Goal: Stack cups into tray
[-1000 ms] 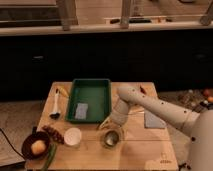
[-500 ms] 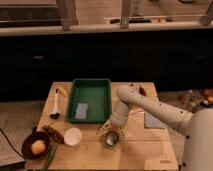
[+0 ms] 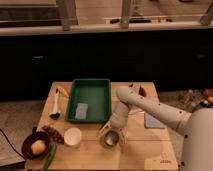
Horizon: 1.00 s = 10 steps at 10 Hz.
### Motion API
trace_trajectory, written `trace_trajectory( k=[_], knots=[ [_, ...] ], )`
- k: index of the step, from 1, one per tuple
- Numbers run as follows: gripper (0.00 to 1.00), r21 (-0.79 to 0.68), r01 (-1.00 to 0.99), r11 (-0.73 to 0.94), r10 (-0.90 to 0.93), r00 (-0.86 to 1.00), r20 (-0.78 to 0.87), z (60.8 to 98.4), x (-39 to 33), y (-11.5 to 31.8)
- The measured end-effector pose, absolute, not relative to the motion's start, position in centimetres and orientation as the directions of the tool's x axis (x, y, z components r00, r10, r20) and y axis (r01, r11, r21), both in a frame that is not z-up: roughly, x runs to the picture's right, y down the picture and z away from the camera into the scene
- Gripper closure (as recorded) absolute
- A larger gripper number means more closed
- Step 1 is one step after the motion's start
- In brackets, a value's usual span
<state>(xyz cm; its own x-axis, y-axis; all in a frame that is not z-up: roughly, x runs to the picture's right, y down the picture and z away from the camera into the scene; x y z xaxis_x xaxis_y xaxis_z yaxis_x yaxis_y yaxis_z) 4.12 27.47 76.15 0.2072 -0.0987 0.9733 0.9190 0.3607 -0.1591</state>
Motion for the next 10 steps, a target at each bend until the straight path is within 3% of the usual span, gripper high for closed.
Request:
trace_trajectory(
  k=[3,4,10],
  knots=[
    [0.22,-0.141,0.923,0.359,-0.083,0.181,0.980,75.61,3.83,27.60],
    [0.29,-0.134,0.924,0.357,-0.079,0.173,0.982,75.46,3.66,27.69],
    [0.89,-0.131,0.923,0.362,-0.073,0.168,0.983,75.20,3.15,28.02]
  ],
)
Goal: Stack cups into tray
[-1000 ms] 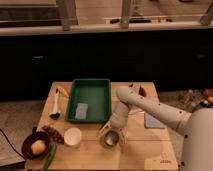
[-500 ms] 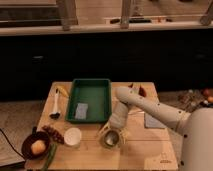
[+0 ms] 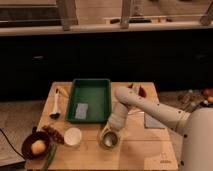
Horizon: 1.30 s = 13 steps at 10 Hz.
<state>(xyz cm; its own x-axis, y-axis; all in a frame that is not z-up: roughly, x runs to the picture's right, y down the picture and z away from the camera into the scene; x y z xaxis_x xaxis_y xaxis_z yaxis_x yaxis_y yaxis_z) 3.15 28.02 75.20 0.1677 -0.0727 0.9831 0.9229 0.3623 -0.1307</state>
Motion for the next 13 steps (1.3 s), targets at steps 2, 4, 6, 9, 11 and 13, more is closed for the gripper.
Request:
trace_trajectory(
  k=[2,4,6,9,11,13],
  knots=[
    [1.00,-0.132,0.922,0.364,-0.066,0.167,0.984,75.15,3.07,28.16],
    [1.00,-0.132,0.922,0.363,-0.068,0.168,0.984,75.24,3.06,28.18],
    [1.00,-0.132,0.923,0.362,-0.069,0.167,0.984,75.27,3.02,28.16],
    [1.00,-0.131,0.923,0.362,-0.069,0.167,0.984,75.29,3.02,28.14],
    [1.00,-0.131,0.923,0.362,-0.069,0.167,0.984,75.29,3.02,28.14],
    [1.00,-0.132,0.923,0.362,-0.069,0.168,0.983,75.30,3.05,28.15]
  ],
)
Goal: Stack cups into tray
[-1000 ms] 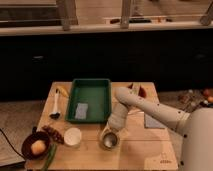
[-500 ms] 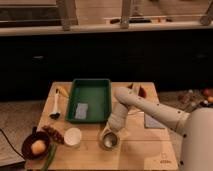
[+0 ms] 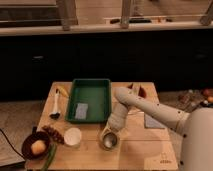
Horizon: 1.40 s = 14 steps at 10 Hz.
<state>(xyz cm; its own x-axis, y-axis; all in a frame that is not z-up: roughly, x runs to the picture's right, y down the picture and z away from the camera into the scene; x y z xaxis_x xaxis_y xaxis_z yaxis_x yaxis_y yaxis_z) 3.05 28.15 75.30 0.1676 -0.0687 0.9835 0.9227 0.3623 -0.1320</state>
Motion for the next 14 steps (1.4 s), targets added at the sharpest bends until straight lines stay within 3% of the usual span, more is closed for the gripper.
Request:
trace_trajectory(
  k=[11,13,14],
  knots=[
    [0.99,-0.133,0.922,0.363,-0.068,0.169,0.983,75.31,3.13,28.16],
    [0.86,-0.133,0.922,0.363,-0.068,0.169,0.983,75.31,3.14,28.17],
    [0.73,-0.133,0.922,0.363,-0.068,0.169,0.983,75.31,3.15,28.17]
  ],
)
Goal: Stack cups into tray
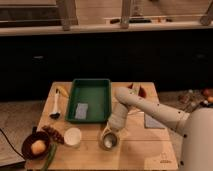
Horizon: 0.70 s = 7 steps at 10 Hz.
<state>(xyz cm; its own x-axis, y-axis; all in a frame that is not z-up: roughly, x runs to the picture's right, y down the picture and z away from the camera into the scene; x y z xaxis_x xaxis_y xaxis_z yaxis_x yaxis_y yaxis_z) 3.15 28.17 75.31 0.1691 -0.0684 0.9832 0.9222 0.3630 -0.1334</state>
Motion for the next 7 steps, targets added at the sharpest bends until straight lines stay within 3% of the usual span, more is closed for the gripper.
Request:
trace_trajectory(
  k=[5,7],
  knots=[
    [0.25,-0.132,0.923,0.362,-0.068,0.168,0.983,75.32,3.07,28.19],
    [0.20,-0.132,0.923,0.363,-0.069,0.167,0.984,75.36,3.06,28.16]
  ],
)
